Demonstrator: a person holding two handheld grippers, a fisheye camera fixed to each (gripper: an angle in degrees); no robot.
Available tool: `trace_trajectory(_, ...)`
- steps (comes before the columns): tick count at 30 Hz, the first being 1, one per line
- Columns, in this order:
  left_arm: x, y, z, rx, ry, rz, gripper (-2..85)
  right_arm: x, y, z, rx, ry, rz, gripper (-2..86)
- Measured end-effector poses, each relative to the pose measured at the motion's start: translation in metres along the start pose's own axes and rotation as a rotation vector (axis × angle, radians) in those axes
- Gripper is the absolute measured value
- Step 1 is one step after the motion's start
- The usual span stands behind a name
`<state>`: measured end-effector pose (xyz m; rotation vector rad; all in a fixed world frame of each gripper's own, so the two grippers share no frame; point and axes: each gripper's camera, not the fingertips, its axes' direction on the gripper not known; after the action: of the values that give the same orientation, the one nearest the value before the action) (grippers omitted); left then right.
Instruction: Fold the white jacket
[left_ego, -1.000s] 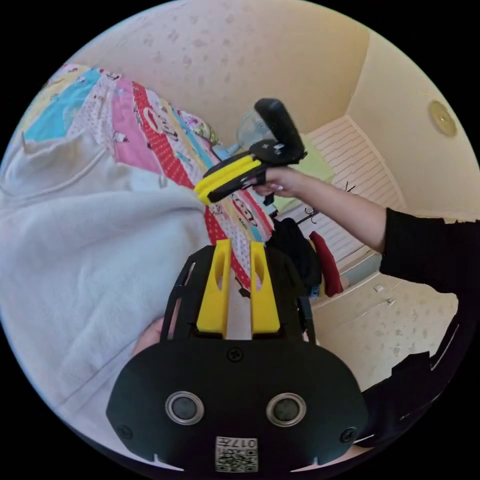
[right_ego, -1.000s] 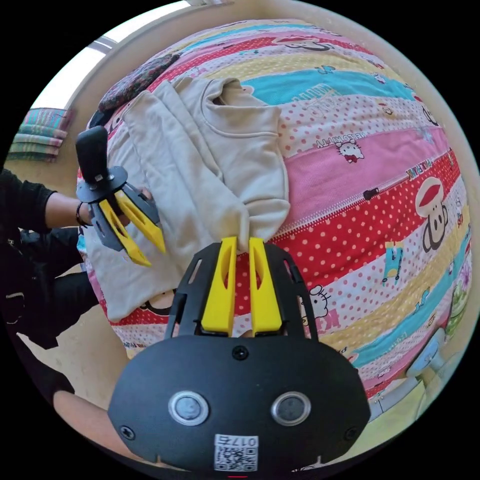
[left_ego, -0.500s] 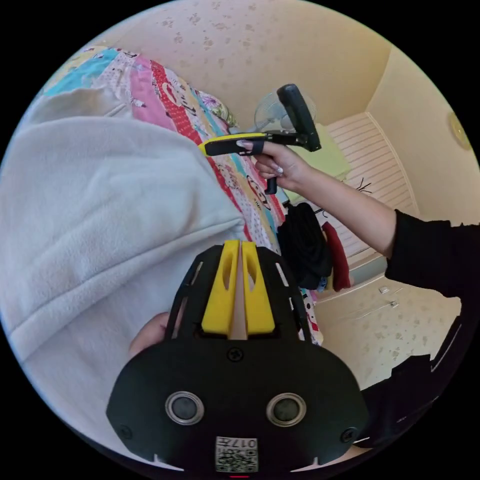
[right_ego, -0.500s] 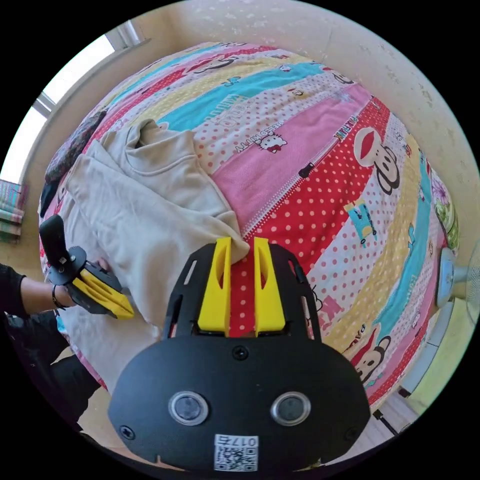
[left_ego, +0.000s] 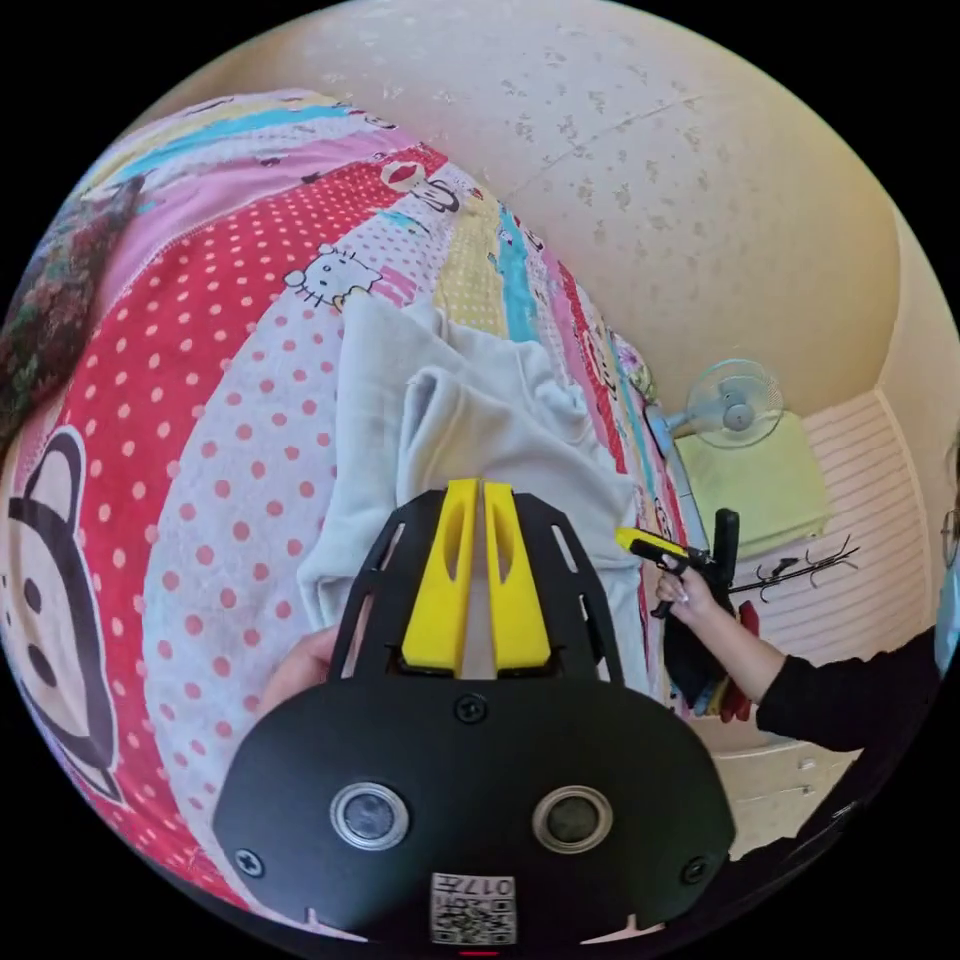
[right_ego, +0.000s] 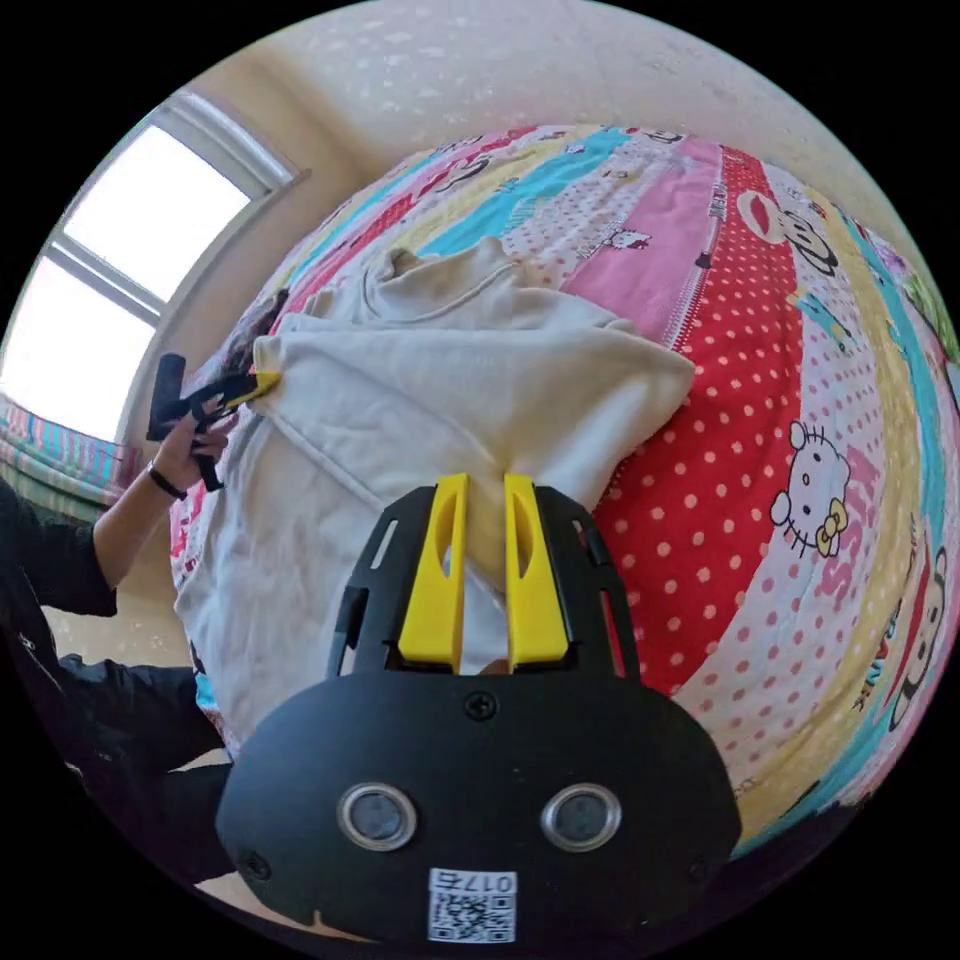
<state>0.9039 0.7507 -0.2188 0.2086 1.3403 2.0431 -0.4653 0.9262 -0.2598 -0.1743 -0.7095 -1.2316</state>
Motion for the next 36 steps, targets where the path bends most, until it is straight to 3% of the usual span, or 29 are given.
trace_trajectory(4, 0.012, 0.037, -0.052, -0.04, 0.015, 0.151, 8.2, -0.016, 0.043, -0.063, 0.104, -0.087, 0.024, 8.2)
trace_trajectory(8, -0.021, 0.113, -0.108, -0.144, 0.139, 0.07, 10.9, -0.026, 0.118, -0.086, -0.062, -0.182, 0.123, 9.0)
trace_trajectory(13, -0.046, 0.193, -0.157, -0.243, 0.121, -0.008, 13.8, -0.051, 0.239, -0.096, -0.211, -0.241, 0.34, 11.2)
trace_trajectory(16, -0.046, 0.223, -0.163, -0.344, 0.085, -0.014, 14.0, -0.065, 0.274, -0.1, -0.167, -0.295, 0.439, 12.0)
trace_trajectory(21, -0.051, 0.243, -0.157, -0.382, 0.072, -0.075, 13.5, -0.07, 0.291, -0.114, -0.003, -0.392, 0.608, 12.4)
trace_trajectory(24, -0.051, 0.246, -0.151, -0.406, 0.024, -0.095, 10.9, -0.083, 0.284, -0.124, 0.023, -0.388, 0.603, 11.4)
trace_trajectory(28, -0.054, 0.245, -0.155, -0.383, -0.046, -0.121, 5.0, -0.097, 0.264, -0.134, -0.047, -0.296, 0.529, 10.3)
trace_trajectory(31, -0.066, 0.242, -0.154, -0.429, 0.059, -0.2, 4.6, -0.098, 0.255, -0.147, -0.09, -0.187, 0.507, 10.9)
trace_trajectory(36, -0.067, 0.234, -0.167, -0.414, 0.055, -0.15, 4.3, -0.095, 0.262, -0.157, -0.178, -0.134, 0.468, 10.6)
